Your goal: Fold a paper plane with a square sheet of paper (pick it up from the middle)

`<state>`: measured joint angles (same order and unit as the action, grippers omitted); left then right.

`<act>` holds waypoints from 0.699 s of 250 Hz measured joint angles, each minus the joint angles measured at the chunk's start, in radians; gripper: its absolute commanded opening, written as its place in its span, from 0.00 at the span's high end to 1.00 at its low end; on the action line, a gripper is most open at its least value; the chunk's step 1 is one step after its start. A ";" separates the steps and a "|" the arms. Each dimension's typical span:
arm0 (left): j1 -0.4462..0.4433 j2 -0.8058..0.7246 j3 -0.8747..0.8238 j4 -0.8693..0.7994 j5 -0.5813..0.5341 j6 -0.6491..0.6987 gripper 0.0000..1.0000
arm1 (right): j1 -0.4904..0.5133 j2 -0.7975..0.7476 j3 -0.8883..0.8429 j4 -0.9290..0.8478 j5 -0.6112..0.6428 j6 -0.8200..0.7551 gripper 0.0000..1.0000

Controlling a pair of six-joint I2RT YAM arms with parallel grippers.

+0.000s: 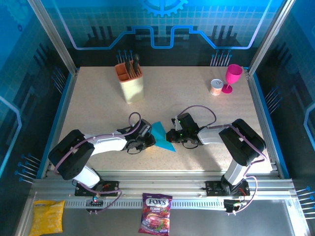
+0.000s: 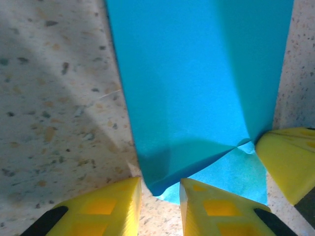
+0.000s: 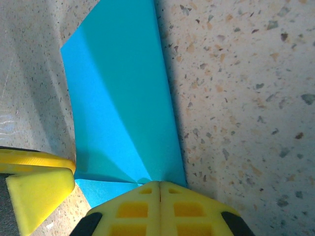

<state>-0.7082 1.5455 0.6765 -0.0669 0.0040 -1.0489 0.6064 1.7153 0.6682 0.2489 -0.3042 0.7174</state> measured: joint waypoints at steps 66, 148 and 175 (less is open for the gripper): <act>-0.001 0.008 0.020 0.006 0.000 0.000 0.72 | -0.006 0.006 0.000 0.008 -0.019 0.000 1.00; -0.002 0.013 0.019 0.005 0.000 -0.001 0.74 | -0.012 0.008 -0.001 0.011 -0.029 0.000 1.00; -0.006 0.013 0.018 0.005 -0.004 -0.008 0.77 | -0.012 0.009 -0.001 0.011 -0.030 0.000 1.00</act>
<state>-0.7143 1.5585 0.6949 -0.0624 -0.0002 -1.0573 0.5941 1.7245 0.6674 0.2604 -0.3344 0.7177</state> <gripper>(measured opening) 0.245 0.061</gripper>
